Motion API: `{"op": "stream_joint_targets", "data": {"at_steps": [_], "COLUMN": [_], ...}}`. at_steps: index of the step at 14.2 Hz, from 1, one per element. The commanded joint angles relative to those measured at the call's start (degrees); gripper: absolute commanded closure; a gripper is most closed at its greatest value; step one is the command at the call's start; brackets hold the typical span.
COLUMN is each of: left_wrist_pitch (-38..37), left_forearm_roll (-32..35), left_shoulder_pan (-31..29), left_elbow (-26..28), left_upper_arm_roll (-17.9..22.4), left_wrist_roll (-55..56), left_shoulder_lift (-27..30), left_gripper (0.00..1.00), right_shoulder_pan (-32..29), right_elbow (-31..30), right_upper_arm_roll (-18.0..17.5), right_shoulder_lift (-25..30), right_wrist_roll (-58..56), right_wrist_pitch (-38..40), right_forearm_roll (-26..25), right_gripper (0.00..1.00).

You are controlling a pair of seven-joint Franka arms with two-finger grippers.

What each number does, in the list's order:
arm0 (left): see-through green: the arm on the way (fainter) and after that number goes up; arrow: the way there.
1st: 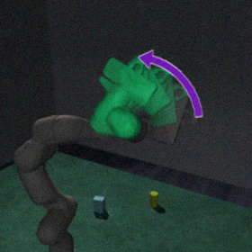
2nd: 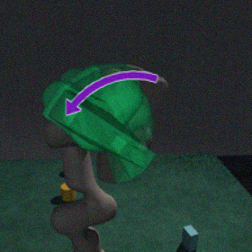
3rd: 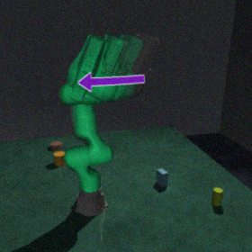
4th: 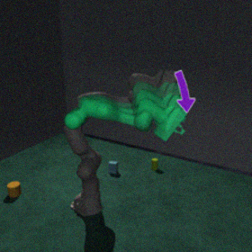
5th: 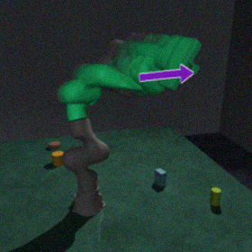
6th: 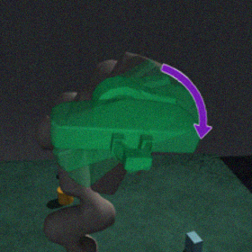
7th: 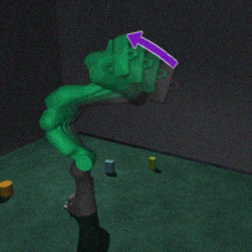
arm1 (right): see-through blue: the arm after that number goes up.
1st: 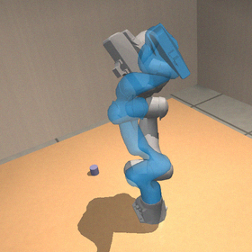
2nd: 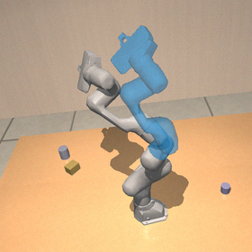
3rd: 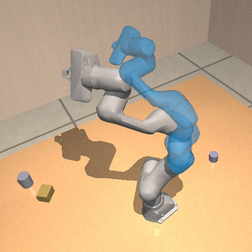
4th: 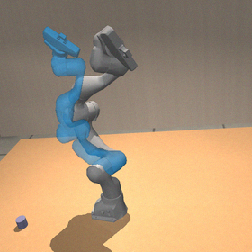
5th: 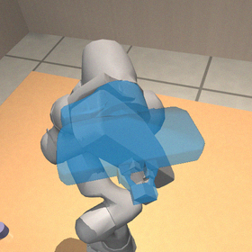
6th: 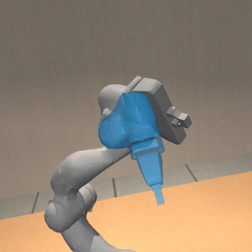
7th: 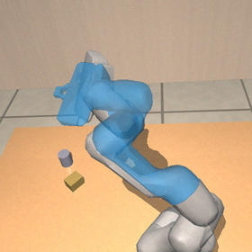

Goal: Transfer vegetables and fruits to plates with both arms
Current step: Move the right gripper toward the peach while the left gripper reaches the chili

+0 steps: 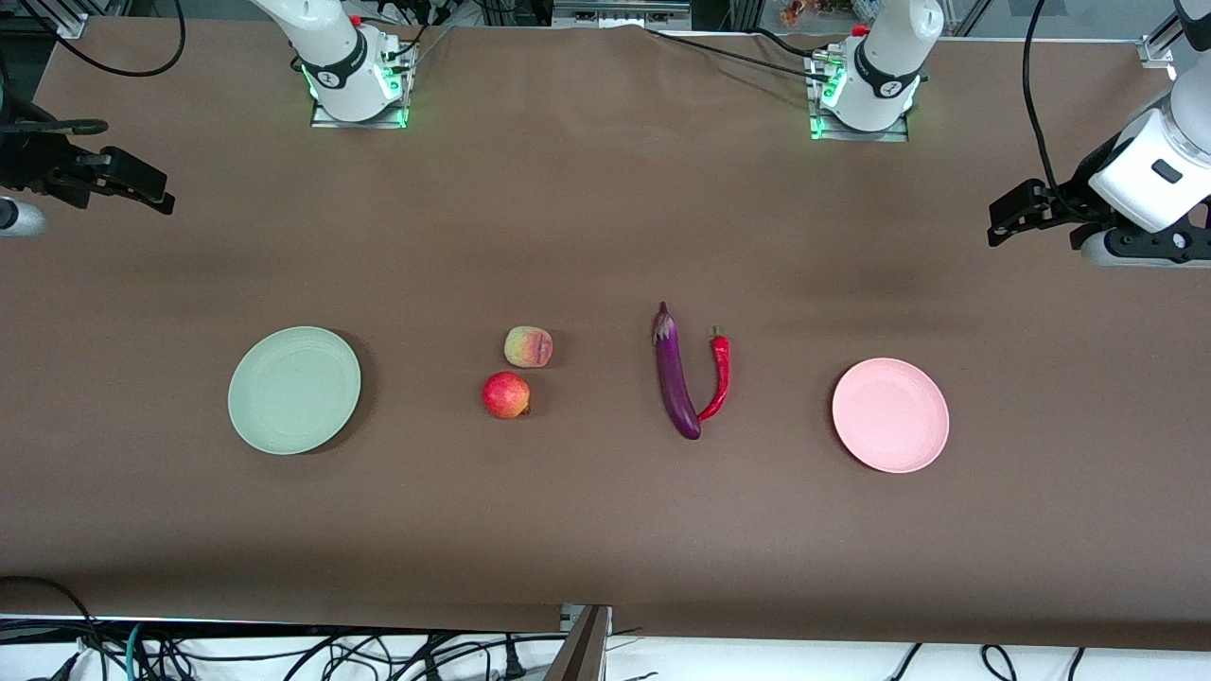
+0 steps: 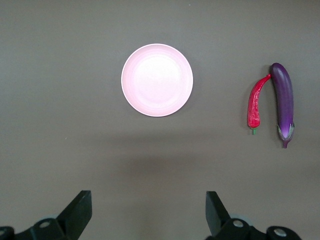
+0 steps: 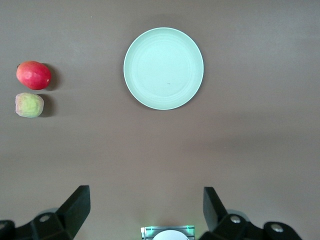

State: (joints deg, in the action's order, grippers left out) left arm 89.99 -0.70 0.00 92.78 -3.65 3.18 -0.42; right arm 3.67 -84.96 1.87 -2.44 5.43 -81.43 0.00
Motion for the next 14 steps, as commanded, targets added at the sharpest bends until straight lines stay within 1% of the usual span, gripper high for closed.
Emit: {"op": "stream_joint_targets", "data": {"at_steps": [1, 5, 8, 9, 10, 11, 12, 13, 14], "left_wrist_pitch": [-1.4, -1.6, -6.6, -7.6, -9.2, -9.5, -9.0, -7.7, -3.3], "left_forearm_roll": [1.3, 0.7, 0.3, 0.3, 0.3, 0.2, -1.1, -2.5, -2.6], "left_shoulder_pan": [0.1, 0.1, 0.6, 1.1, 1.9, 3.2, 4.8, 7.1, 8.4], "left_elbow": [-2.1, -2.0, -1.9, -1.6, -1.9, -2.0, -2.1, -2.1, -2.1], "left_upper_arm_roll": [0.0, 0.0, -0.2, -0.3, -0.8, -1.4, -1.6, -1.6, -1.6], "left_wrist_roll": [-0.6, -0.4, -0.6, -0.6, -0.7, -0.6, 0.1, 0.2, 0.2], "left_shoulder_lift": [-0.9, -1.0, -2.9, -4.5, -7.7, -10.8, -13.9, -17.4, -20.1], "left_gripper": [0.00, 0.00, 0.00, 0.00, 0.00, 0.00, 0.00, 0.00, 0.00], "right_shoulder_pan": [-0.5, -0.6, 0.2, 0.3, 0.3, 0.9, 3.2, 5.6, 7.8], "right_elbow": [-0.4, -0.3, -0.4, -0.6, -0.4, -0.5, -0.5, -0.4, -0.5], "right_upper_arm_roll": [-0.2, -0.2, -0.5, -0.5, -0.6, -0.8, -0.8, -0.8, -0.8], "right_shoulder_lift": [0.7, -0.5, -2.6, -4.0, -6.9, -8.5, -10.6, -12.7, -14.4], "right_wrist_roll": [-0.8, -0.9, -0.5, -0.6, -0.6, -0.6, 0.3, 1.0, 4.0], "right_wrist_pitch": [0.3, -0.1, -0.2, -0.4, -0.2, -1.6, -3.5, -5.4, -7.6], "right_forearm_roll": [-0.5, -0.4, -1.2, -1.5, -1.1, -0.9, -0.7, -0.6, -0.1], "right_gripper": [0.00, 0.00, 0.00, 0.00, 0.00, 0.00, 0.00, 0.00, 0.00]}}
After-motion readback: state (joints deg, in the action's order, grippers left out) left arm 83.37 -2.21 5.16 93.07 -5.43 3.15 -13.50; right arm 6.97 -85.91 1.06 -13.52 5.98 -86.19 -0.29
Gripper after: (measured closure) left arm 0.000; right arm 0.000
